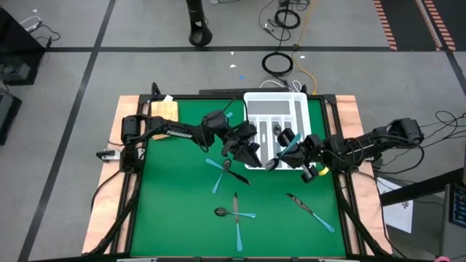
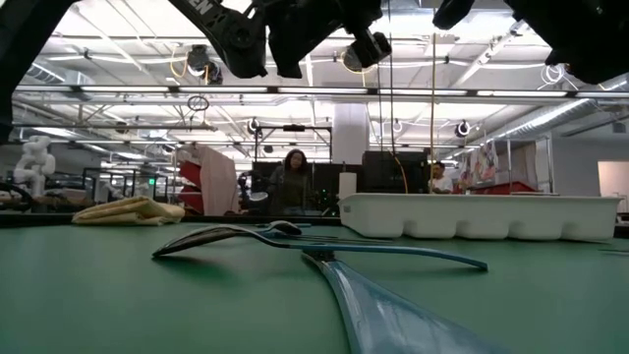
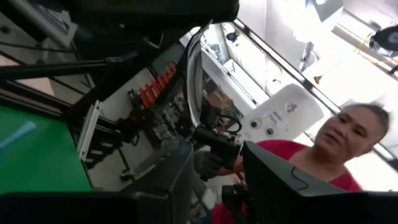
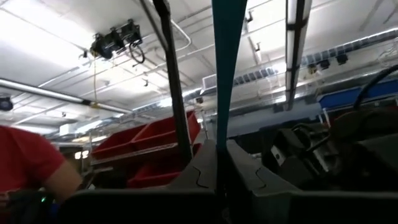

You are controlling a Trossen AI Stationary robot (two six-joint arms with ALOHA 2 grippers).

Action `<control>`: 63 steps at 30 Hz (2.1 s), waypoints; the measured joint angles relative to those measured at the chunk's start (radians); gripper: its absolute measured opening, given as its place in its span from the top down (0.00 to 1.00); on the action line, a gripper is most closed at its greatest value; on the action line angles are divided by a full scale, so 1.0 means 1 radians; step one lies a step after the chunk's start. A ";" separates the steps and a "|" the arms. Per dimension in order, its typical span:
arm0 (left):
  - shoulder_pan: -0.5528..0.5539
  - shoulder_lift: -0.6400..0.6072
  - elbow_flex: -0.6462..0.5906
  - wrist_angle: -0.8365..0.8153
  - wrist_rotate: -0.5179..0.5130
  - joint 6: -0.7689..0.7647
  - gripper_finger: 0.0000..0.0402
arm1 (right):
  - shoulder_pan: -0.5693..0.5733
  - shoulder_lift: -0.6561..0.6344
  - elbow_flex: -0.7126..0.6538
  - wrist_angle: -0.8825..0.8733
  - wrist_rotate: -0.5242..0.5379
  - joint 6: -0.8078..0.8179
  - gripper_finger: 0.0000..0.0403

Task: Sort silverware
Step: Put the blue spoon into the silverware organizer

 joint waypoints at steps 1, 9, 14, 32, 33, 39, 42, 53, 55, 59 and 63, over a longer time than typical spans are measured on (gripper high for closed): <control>0.000 0.000 0.000 -0.002 -0.004 0.022 0.64 | 0.000 0.005 0.000 -0.001 -0.014 0.000 1.00; -0.016 0.000 0.000 -0.008 -0.033 -0.061 0.64 | -0.032 0.019 0.000 0.008 -0.078 0.027 1.00; -0.053 0.000 0.000 -0.022 -0.041 -0.030 0.64 | -0.069 0.018 0.000 0.048 -0.144 0.053 1.00; -0.066 0.001 0.000 -0.098 -0.260 0.177 0.64 | -0.197 0.018 0.000 0.024 -0.371 0.100 1.00; -0.066 0.001 0.000 -0.098 -0.275 0.189 0.64 | -0.196 0.018 0.000 0.023 -0.381 0.100 1.00; -0.071 0.001 0.000 -0.093 -0.311 0.229 0.64 | -0.203 0.019 0.000 0.016 -0.405 0.092 1.00; -0.087 0.001 0.000 -0.093 -0.312 0.231 0.64 | -0.217 0.019 0.000 0.020 -0.415 0.092 1.00; -0.106 0.001 0.000 -0.075 -0.333 0.282 0.64 | -0.255 0.041 0.082 -0.045 -0.517 0.123 1.00; -0.105 0.001 0.000 -0.068 -0.344 0.285 0.64 | -0.255 0.073 0.106 -0.042 -0.544 0.130 1.00; -0.105 0.001 0.000 -0.064 -0.344 0.281 0.64 | -0.254 0.146 0.136 -0.036 -0.563 0.153 1.00; -0.105 0.001 0.000 -0.064 -0.340 0.281 0.65 | -0.255 0.191 0.147 0.004 -0.564 0.170 1.00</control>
